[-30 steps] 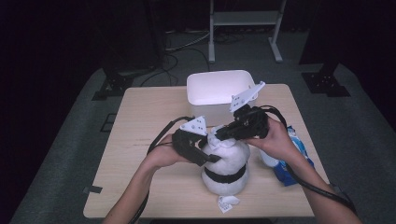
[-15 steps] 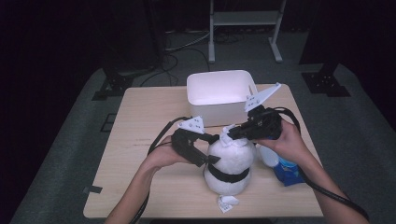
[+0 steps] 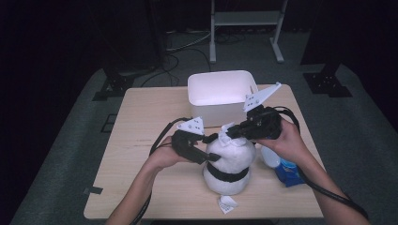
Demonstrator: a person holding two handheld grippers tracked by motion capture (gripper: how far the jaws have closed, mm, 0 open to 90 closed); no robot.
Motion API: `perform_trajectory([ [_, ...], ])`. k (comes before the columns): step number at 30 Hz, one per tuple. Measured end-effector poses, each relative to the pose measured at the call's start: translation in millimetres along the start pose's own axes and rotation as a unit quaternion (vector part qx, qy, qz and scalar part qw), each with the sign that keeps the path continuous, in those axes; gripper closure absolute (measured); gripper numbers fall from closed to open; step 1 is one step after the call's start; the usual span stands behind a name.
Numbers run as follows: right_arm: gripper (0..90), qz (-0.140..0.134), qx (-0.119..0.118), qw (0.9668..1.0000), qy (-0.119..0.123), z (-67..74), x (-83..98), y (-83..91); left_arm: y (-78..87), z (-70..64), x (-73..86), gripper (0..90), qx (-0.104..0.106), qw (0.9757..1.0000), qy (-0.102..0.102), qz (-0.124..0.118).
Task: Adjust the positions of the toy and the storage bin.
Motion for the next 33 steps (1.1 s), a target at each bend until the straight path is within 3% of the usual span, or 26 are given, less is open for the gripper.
perform_trajectory([
  [10,83.7,-0.013,-0.015,0.9996,0.020,8.4,-17.8,-14.4,34.0,-0.4,2.5,41.6,-0.023,0.9989,-0.021,0.035],
  [13,83.6,-0.004,-0.012,0.9996,0.026,10.3,-20.4,-19.0,31.2,-0.5,3.7,41.3,-0.024,0.9987,-0.019,0.042],
  [20,83.4,0.006,-0.012,0.9993,0.035,14.8,-27.2,-23.7,16.9,-3.2,-3.3,40.2,-0.016,0.9991,-0.022,0.032],
  [24,83.4,0.020,-0.009,0.9989,0.041,13.3,-22.7,-25.9,10.6,-4.4,-5.1,36.0,-0.017,0.9989,-0.021,0.037],
  [30,83.3,0.022,-0.010,0.9995,0.020,8.4,-9.5,-20.0,4.8,-4.9,-3.0,26.6,-0.005,0.9999,-0.007,0.012],
  [33,83.2,0.026,0.000,0.9995,0.018,6.2,-3.5,-14.6,1.6,-4.1,2.0,22.7,-0.005,0.9999,0.000,0.015],
])
Point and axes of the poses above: each handheld gripper's, and its own axes: y roughly backward along the jaws, x roughly out of its underside, z roughly to its left, the point moved 6 cm from there along -y, roughly forward along the jaws, and after that the axes turned 4 degrees about -z, right-handed, at the moved point
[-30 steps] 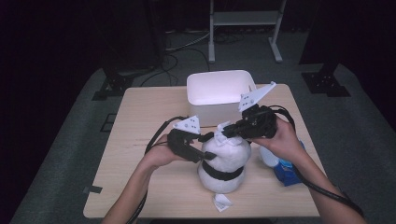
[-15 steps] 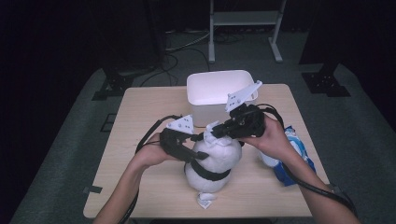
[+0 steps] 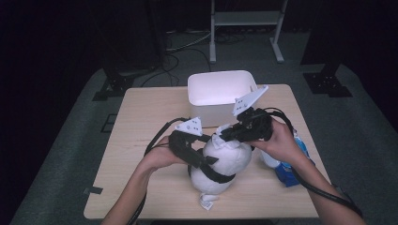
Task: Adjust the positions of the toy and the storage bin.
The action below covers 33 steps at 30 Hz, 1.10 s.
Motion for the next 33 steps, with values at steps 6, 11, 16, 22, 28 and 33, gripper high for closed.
perform_trajectory([
  [6,83.2,-0.001,0.008,0.9998,-0.018,-6.8,14.9,11.6,-19.5,-0.2,17.3,17.4,0.011,0.9997,0.019,0.012],
  [11,82.9,-0.001,0.016,0.9995,-0.029,-9.1,23.9,17.9,-34.7,-0.1,22.2,22.2,0.021,0.9997,0.012,0.003],
  [16,82.6,0.011,0.030,0.9994,-0.008,-4.2,17.3,18.5,-36.5,-1.6,18.4,29.9,0.021,0.9997,0.004,0.009],
  [22,82.5,0.033,0.031,0.9989,0.011,1.6,11.4,7.1,-39.1,-2.9,16.6,28.7,0.018,0.9997,0.003,0.015],
  [28,82.8,0.036,0.035,0.9987,0.000,-4.8,22.3,8.2,-35.6,-4.0,18.2,22.0,0.009,0.9999,0.006,0.007],
  [33,82.9,0.033,0.041,0.9985,-0.015,-10.4,34.0,11.3,-30.0,-8.3,19.9,16.7,-0.005,1.0000,0.002,0.007],
])
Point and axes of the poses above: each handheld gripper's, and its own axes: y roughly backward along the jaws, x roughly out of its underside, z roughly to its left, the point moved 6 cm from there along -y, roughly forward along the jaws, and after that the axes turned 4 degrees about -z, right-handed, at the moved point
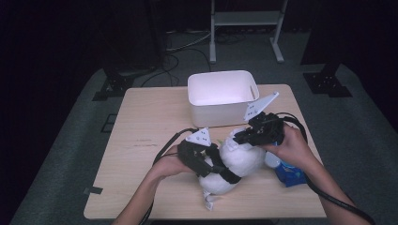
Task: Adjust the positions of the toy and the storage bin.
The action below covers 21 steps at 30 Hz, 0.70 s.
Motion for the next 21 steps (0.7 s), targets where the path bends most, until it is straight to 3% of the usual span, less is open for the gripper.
perform_trajectory([
  [4,83.0,-0.005,0.004,0.9998,-0.018,-7.1,12.6,3.6,1.1,3.1,11.0,11.5,-0.017,0.9993,0.003,0.033],
  [5,83.0,-0.006,0.000,0.9997,-0.023,-7.5,15.2,4.8,-0.6,4.2,14.8,9.8,-0.017,0.9991,0.012,0.038],
  [10,83.1,-0.009,-0.003,0.9995,-0.031,-8.8,23.1,6.7,-6.0,6.7,21.1,7.3,0.006,0.9988,0.038,0.031],
  [13,83.1,-0.003,-0.001,0.9994,-0.035,-10.1,28.7,6.7,-11.2,3.4,26.9,3.9,0.021,0.9974,0.036,0.059],
  [16,83.1,-0.004,-0.005,0.9989,-0.046,-11.0,33.5,7.6,-15.0,1.9,29.4,2.4,0.031,0.9970,0.039,0.060],
  [18,83.1,-0.004,-0.004,0.9989,-0.047,-11.3,35.2,7.6,-14.7,1.8,29.2,5.5,0.031,0.9969,0.036,0.062],
  [21,83.0,-0.004,-0.003,0.9989,-0.047,-11.0,35.8,9.1,-9.1,3.5,27.9,23.2,0.028,0.9975,0.028,0.059],
])
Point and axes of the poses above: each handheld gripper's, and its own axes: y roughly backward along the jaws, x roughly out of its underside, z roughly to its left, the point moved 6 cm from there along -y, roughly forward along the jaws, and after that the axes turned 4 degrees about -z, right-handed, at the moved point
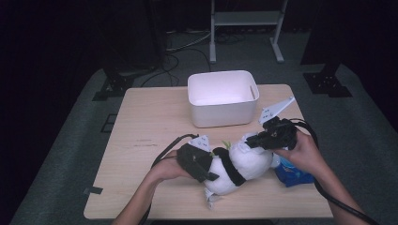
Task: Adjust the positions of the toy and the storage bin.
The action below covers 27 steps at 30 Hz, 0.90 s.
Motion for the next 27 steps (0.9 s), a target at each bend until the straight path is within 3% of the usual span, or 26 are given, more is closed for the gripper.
perform_trajectory([
  [3,83.0,-0.011,-0.005,0.9999,-0.004,0.7,-1.1,3.1,4.5,1.3,0.1,32.0,0.000,1.0000,-0.005,-0.005],
  [9,83.0,-0.014,-0.013,0.9998,-0.007,1.5,6.0,-1.8,23.8,5.6,0.0,33.0,-0.014,0.9997,-0.020,0.004],
  [12,82.8,-0.001,-0.013,0.9999,-0.009,0.7,13.7,-13.6,39.5,8.4,0.0,33.7,-0.031,0.9990,-0.029,0.012],
  [15,82.7,0.016,-0.026,0.9994,-0.013,2.0,22.9,-36.1,46.4,8.5,2.0,34.2,-0.037,0.9985,-0.033,0.024],
  [19,82.8,-0.009,-0.042,0.9988,-0.023,1.2,18.1,-45.0,49.9,9.2,4.9,33.6,-0.042,0.9981,-0.035,0.028],
  [23,82.8,-0.002,-0.041,0.9991,-0.007,6.3,8.3,-48.5,47.4,8.7,3.8,32.8,-0.041,0.9984,-0.035,0.018],
  [27,82.6,0.021,-0.034,0.9989,0.024,14.1,-4.3,-58.3,44.0,7.3,0.9,32.1,-0.042,0.9981,-0.040,0.022],
])
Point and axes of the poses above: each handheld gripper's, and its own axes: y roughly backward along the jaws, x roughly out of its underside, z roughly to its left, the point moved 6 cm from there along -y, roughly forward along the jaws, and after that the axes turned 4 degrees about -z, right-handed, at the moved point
